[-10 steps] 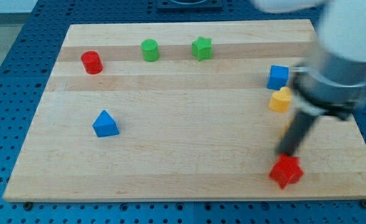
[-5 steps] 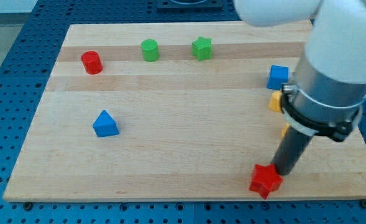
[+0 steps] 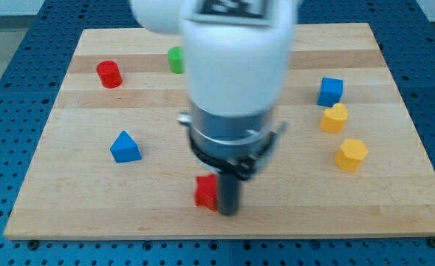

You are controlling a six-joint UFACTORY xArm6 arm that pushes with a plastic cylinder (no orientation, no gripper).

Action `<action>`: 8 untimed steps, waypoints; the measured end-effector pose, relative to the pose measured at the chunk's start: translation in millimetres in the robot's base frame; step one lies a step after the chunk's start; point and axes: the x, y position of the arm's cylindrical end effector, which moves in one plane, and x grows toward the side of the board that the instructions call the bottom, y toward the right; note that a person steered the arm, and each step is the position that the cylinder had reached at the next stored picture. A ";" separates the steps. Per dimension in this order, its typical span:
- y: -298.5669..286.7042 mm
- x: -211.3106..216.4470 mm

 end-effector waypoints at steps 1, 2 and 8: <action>-13.3 -15.9; -37.7 22.2; -45.2 -103.9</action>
